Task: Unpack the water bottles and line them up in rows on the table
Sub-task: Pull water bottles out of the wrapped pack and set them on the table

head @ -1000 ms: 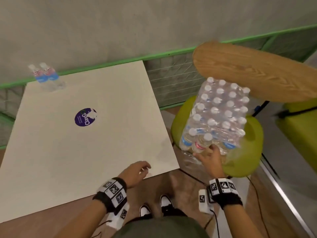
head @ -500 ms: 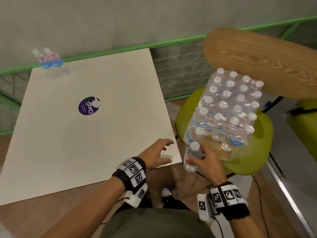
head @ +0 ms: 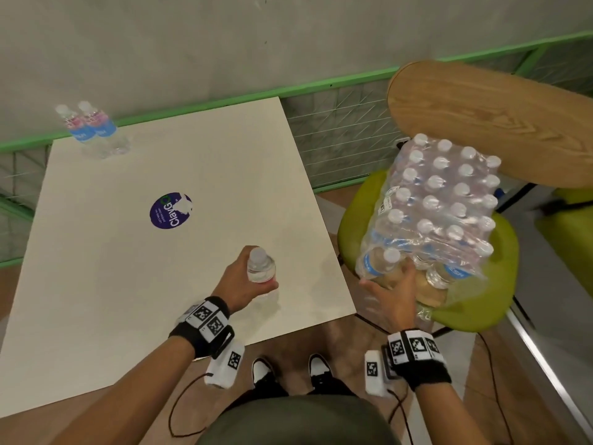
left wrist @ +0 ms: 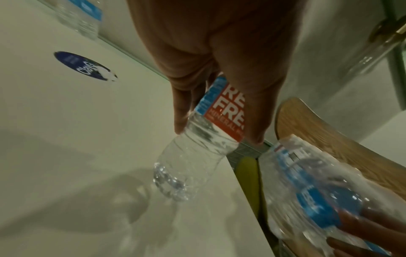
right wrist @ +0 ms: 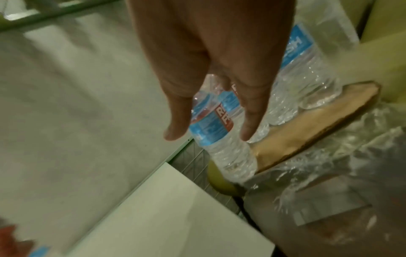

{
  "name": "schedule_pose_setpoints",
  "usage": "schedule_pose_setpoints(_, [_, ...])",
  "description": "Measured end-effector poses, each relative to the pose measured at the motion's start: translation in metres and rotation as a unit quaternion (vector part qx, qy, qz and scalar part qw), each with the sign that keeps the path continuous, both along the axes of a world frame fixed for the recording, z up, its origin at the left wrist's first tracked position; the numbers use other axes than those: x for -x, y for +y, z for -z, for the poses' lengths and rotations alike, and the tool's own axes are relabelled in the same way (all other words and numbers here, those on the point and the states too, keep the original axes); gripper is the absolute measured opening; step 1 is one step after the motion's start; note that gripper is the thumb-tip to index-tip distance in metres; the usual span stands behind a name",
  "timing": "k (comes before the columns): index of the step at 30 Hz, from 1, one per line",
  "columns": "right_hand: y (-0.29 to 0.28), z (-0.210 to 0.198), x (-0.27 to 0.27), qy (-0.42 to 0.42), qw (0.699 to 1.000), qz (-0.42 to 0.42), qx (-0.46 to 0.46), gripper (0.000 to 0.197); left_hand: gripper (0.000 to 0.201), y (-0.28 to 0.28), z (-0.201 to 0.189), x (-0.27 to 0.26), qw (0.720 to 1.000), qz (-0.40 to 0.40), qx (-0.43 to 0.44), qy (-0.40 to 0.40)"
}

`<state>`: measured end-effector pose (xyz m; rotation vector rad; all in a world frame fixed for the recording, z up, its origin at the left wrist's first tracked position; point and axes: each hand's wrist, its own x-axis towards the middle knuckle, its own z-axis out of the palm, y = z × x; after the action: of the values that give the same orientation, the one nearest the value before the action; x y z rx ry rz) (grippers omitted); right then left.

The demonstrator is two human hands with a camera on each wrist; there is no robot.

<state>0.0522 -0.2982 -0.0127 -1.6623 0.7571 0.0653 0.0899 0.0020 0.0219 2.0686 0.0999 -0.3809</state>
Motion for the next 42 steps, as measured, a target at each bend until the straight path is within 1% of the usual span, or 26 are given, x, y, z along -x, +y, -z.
schedule_pose_setpoints(2, [0.003,-0.008,-0.009,-0.01,1.0,-0.021,0.003,0.083,0.063,0.018,0.001,-0.007,1.0,-0.021,-0.011,-0.004])
schedule_pose_setpoints(5, [0.01,-0.014,-0.016,0.0,0.999,-0.022,0.025,0.054,0.067,0.044,0.005,-0.012,0.999,-0.051,-0.011,-0.004])
schedule_pose_setpoints(6, [0.011,-0.015,-0.014,0.001,0.999,-0.025,0.036,0.048,0.066,0.052,0.005,-0.013,0.998,-0.058,-0.015,-0.005])
schedule_pose_setpoints(7, [0.012,-0.014,-0.012,-0.004,0.998,-0.031,0.049,0.046,0.063,0.059,0.004,-0.013,0.998,-0.063,-0.02,-0.009])
schedule_pose_setpoints(10, [0.021,-0.028,0.0,-0.025,0.988,-0.086,0.124,0.053,0.058,0.086,0.003,-0.014,0.997,-0.073,-0.036,-0.017])
schedule_pose_setpoints(12, [0.036,-0.038,0.004,-0.036,0.977,-0.156,0.139,0.049,0.056,0.108,0.005,-0.016,0.994,-0.086,-0.055,-0.03])
schedule_pose_setpoints(14, [0.061,-0.047,0.001,-0.036,0.959,-0.244,0.137,0.051,0.059,0.132,0.006,-0.017,0.991,-0.108,-0.07,-0.032])
schedule_pose_setpoints(17, [0.128,-0.059,-0.019,-0.034,0.93,-0.35,0.104,0.058,0.062,0.171,0.008,-0.018,0.982,-0.166,-0.084,-0.021])
schedule_pose_setpoints(19, [0.184,-0.062,-0.039,-0.036,0.911,-0.404,0.071,0.058,0.063,0.197,0.008,-0.016,0.973,-0.217,-0.081,-0.022])
schedule_pose_setpoints(21, [0.239,-0.054,-0.059,-0.041,0.894,-0.443,0.045,0.057,0.065,0.224,0.013,-0.012,0.965,-0.25,-0.081,-0.02])
schedule_pose_setpoints(22, [0.266,-0.05,-0.07,-0.043,0.887,-0.458,0.038,0.057,0.063,0.237,0.015,-0.011,0.961,-0.264,-0.081,-0.014])
schedule_pose_setpoints(23, [0.291,-0.044,-0.079,-0.042,0.879,-0.473,0.032,0.058,0.054,0.247,0.015,-0.009,0.959,-0.275,-0.071,-0.005])
schedule_pose_setpoints(24, [0.315,-0.04,-0.087,-0.044,0.871,-0.489,0.03,0.059,0.037,0.255,0.014,-0.009,0.957,-0.285,-0.058,0.002])
schedule_pose_setpoints(25, [0.337,-0.037,-0.094,-0.044,0.865,-0.499,0.033,0.061,0.019,0.26,0.011,-0.01,0.958,-0.284,-0.046,-0.002])
schedule_pose_setpoints(26, [0.356,-0.035,-0.1,-0.041,0.86,-0.507,0.038,0.062,0.013,0.261,0.006,-0.011,0.959,-0.282,-0.027,0.0])
schedule_pose_setpoints(28, [0.388,-0.028,-0.11,-0.032,0.855,-0.514,0.053,0.064,0.013,0.267,0.001,-0.012,0.959,-0.283,-0.001,0.01])
schedule_pose_setpoints(29, [0.4,-0.026,-0.114,-0.029,0.852,-0.519,0.063,0.065,0.016,0.27,0.003,-0.012,0.959,-0.285,0.001,0.007])
schedule_pose_setpoints(31, [0.416,-0.023,-0.12,-0.032,0.847,-0.525,0.079,0.067,0.047,0.277,0.013,-0.013,0.96,-0.28,-0.002,0.001])
schedule_pose_setpoints(32, [0.422,-0.022,-0.123,-0.035,0.847,-0.524,0.083,0.066,0.057,0.278,0.014,-0.013,0.962,-0.275,-0.009,0.0])
schedule_pose_setpoints(33, [0.426,-0.022,-0.125,-0.039,0.847,-0.523,0.086,0.066,0.06,0.277,0.015,-0.014,0.962,-0.272,-0.011,0.001])
schedule_pose_setpoints(36, [0.434,-0.024,-0.131,-0.045,0.848,-0.521,0.089,0.066,0.059,0.275,0.015,-0.021,0.96,-0.281,0.004,-0.001])
schedule_pose_setpoints(40, [0.435,-0.023,-0.134,-0.046,0.849,-0.519,0.091,0.065,0.06,0.275,0.018,-0.022,0.958,-0.287,-0.003,-0.004])
schedule_pose_setpoints(42, [0.435,-0.022,-0.133,-0.045,0.848,-0.521,0.083,0.068,0.057,0.274,0.015,-0.023,0.959,-0.284,-0.003,-0.007])
